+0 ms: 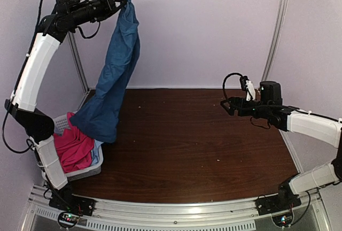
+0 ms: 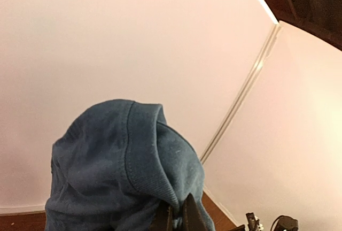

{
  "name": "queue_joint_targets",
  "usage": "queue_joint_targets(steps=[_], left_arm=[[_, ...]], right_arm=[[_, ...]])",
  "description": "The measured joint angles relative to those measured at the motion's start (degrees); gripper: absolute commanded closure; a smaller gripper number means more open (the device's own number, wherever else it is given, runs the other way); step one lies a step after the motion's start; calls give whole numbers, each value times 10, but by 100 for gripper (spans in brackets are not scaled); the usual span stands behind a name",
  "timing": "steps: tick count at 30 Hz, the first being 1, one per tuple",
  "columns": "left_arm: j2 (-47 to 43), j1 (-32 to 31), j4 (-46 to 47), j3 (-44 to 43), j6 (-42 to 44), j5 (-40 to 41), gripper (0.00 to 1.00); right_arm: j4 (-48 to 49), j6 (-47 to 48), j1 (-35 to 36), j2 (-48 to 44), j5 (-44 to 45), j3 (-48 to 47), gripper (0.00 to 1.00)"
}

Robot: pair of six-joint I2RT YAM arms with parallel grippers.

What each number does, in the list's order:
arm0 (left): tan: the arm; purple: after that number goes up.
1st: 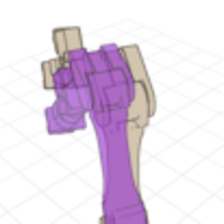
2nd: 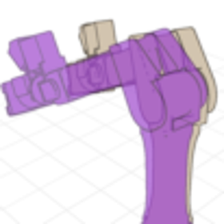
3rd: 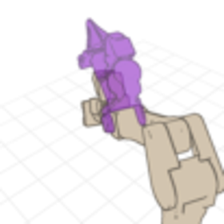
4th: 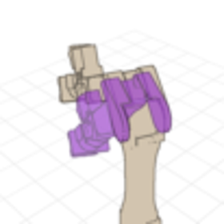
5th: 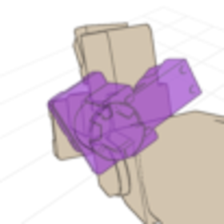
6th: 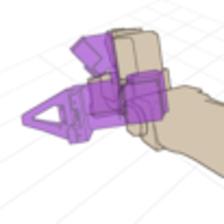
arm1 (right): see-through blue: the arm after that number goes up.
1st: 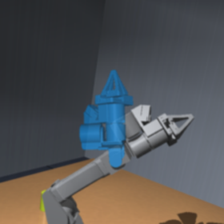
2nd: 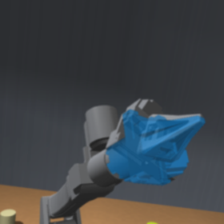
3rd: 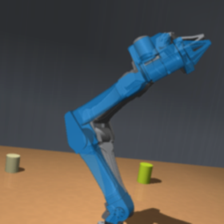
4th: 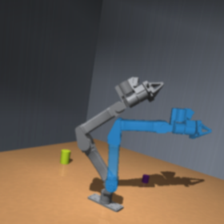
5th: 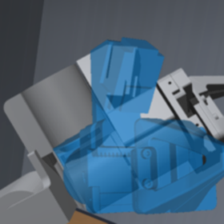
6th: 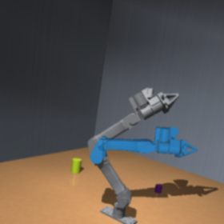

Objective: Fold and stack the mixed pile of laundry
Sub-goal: Place the crumpled T-shirt at the center of the board, then pick up the crumpled T-shirt from the center of the board.

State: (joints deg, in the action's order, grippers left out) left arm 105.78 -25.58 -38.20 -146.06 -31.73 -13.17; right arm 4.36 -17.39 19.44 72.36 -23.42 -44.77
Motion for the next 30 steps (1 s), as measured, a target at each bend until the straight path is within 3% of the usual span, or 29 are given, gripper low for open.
queue_joint_targets(steps=[6, 10, 13, 14, 18, 25, 30], left_arm=[[63, -84, 109, -3, -18, -73, 100], [77, -149, 127, 49, -7, -126, 97], [80, -178, 115, 96, 18, -144, 34], [82, -183, 108, 108, 27, -147, 20], [90, -182, 53, 165, 93, -137, 3], [18, -151, 42, 455, 142, -72, 5], [23, -71, 52, 513, 115, -28, 12]], right_arm=[[-16, 0, -28, -33, -4, 0, 0], [-22, 0, -35, -40, -4, 0, 0], [-28, -1, -36, -45, -2, 0, 0], [-29, -1, -37, -46, -1, 0, 0], [-51, -7, -40, -70, 26, 7, 0], [-85, -7, -47, -125, 51, 33, 2], [-89, -9, -39, -52, 22, 33, 6]])
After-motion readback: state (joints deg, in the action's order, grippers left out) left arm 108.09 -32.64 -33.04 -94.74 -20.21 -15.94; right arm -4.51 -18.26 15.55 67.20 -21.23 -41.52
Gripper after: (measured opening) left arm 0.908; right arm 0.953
